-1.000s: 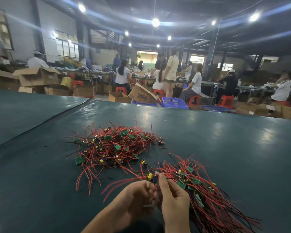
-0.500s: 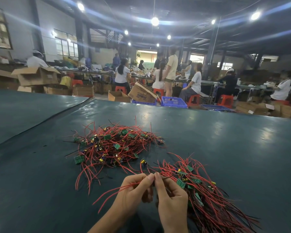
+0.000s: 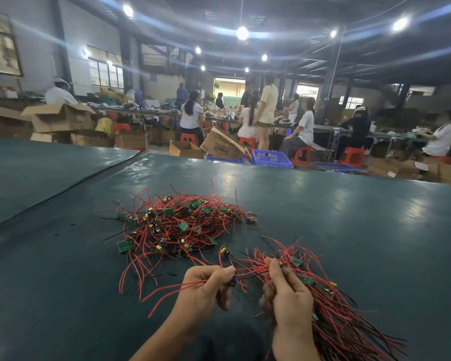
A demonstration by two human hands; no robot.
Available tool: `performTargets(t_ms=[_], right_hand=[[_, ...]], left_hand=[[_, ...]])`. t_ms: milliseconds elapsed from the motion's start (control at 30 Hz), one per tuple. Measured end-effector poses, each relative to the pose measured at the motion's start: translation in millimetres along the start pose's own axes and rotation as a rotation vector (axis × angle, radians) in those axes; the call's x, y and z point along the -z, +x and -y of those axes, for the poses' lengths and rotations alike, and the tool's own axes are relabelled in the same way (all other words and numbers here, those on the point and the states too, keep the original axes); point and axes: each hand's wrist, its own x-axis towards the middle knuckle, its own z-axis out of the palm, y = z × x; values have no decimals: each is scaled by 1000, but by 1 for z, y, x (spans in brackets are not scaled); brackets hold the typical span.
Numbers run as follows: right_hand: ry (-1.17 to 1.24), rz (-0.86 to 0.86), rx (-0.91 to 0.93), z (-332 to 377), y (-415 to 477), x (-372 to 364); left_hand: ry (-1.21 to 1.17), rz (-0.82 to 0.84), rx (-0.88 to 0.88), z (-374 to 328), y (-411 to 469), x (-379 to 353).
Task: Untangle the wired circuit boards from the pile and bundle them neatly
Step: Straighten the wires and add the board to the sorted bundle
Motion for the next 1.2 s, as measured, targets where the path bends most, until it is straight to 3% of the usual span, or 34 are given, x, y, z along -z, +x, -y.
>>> performTargets(t_ms=[133, 300, 567, 733, 1033, 1200], right_hand=[[100, -30, -49, 6, 4, 5], [72, -80, 34, 8, 2, 9], [-243, 333, 147, -14, -23, -11], [-273, 229, 210, -18, -20, -9], [-49, -51, 128, 7, 3, 10], [7, -78, 153, 9, 2, 12]], left_hand=[[-4, -8, 16, 2, 1, 2], [10, 28, 19, 5, 2, 4], [-23, 77, 17, 6, 2, 0], [19, 89, 8, 4, 0, -4], [20, 126, 8, -2, 2, 3], [17, 111, 34, 0, 0, 3]])
